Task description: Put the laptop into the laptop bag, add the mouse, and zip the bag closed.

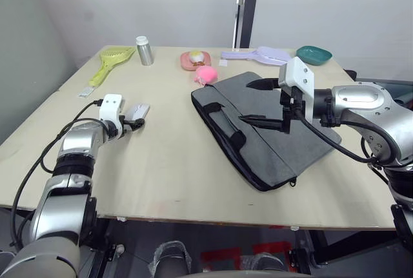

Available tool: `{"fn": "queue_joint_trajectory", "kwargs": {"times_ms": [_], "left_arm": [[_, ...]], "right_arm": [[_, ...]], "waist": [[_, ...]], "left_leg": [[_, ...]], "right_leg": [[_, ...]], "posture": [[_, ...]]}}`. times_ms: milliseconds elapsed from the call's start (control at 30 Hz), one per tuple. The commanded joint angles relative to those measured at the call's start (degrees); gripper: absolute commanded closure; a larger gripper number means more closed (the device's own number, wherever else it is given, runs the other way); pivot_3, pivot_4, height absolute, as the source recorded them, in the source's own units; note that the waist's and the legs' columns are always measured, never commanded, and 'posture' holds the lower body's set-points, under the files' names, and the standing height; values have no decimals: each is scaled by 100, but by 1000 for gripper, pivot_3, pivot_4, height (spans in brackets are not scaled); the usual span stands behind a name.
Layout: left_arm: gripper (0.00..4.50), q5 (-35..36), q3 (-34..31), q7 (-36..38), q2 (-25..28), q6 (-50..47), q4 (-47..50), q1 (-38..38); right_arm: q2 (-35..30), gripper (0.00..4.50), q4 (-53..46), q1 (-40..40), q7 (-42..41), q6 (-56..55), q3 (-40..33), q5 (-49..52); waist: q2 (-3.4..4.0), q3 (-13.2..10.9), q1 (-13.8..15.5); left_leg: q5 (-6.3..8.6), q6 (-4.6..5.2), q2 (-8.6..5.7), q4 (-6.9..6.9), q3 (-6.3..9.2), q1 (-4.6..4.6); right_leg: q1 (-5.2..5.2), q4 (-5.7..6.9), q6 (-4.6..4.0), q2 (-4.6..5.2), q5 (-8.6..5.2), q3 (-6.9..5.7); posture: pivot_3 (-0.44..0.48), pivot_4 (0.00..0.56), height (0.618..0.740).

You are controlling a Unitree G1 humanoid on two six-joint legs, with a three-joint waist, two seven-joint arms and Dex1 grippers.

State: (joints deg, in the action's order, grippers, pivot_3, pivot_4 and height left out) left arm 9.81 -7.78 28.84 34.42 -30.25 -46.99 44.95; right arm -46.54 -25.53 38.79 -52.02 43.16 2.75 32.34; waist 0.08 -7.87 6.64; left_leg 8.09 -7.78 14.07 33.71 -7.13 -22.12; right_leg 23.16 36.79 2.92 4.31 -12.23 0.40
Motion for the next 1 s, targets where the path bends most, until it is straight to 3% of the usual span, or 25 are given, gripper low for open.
{"fn": "queue_joint_trajectory", "kwargs": {"times_ms": [33, 133, 300, 333, 500, 633, 800, 1000], "left_arm": [[8, -221, 101, 178, 19, 475, -666, 288], [8, -281, 109, 362, 11, 760, -976, 393], [1522, -5, -98, 860, -62, 750, -950, 436], [1657, 3, -115, 887, -61, 731, -939, 439], [1657, -82, -122, 948, 58, 767, -938, 435], [1657, 185, -123, 1832, 290, 693, -17, 110], [1657, 824, 59, 3853, 1044, 500, 2380, -1182], [1657, 1280, 234, 4878, 1648, 83, 3586, -1704]], "right_arm": [[-25, 0, -209, 43, 65, -5, -178, 48], [-33, 0, -214, 44, 81, -5, -168, 34], [-36, 0, -236, 45, 99, 5, -216, 77], [-38, 0, -236, 44, 101, 6, -220, 79], [-25, 0, -208, 57, 116, -2, -207, 52], [6, 0, -264, 33, 179, 95, -266, 147], [653, 0, -574, -90, 1391, 1569, -444, 837], [1661, 0, -1049, -434, 3157, 3146, 175, 536]], "waist": [[0, 0, 0], [0, 0, 8], [0, 0, 54], [0, 0, 59], [1, 0, 59], [0, -3, 21], [-5, -8, -86], [4, -14, -54]], "left_leg": [[0, 0, 0, 0, -1, 1], [-1, -2, 0, -1, -1, 2], [0, -2, -2, -2, 0, -2], [0, -2, -3, -2, -1, -4], [-1, -4, -3, -18, 0, -9], [-2, -6, -3, -30, -1, -13], [-5, -18, 3, -72, -3, -25], [-19, -56, 8, -129, -3, -24]], "right_leg": [[0, 0, 0, 0, 0, 2], [0, 1, 1, 1, 0, 4], [0, -3, 1, 6, 0, 4], [0, -7, 1, 7, 0, 4], [0, -24, 1, 7, 0, 1], [1, -39, 1, 6, 0, 0], [11, -80, 0, -1, 0, -13], [39, -77, -24, -14, -18, -31]], "posture": [[0, 150, 740], [0, 150, 740], [0, 150, 740], [0, 150, 740], [0, 150, 740], [0, 150, 740], [0, 150, 740], [0, 150, 740]]}}
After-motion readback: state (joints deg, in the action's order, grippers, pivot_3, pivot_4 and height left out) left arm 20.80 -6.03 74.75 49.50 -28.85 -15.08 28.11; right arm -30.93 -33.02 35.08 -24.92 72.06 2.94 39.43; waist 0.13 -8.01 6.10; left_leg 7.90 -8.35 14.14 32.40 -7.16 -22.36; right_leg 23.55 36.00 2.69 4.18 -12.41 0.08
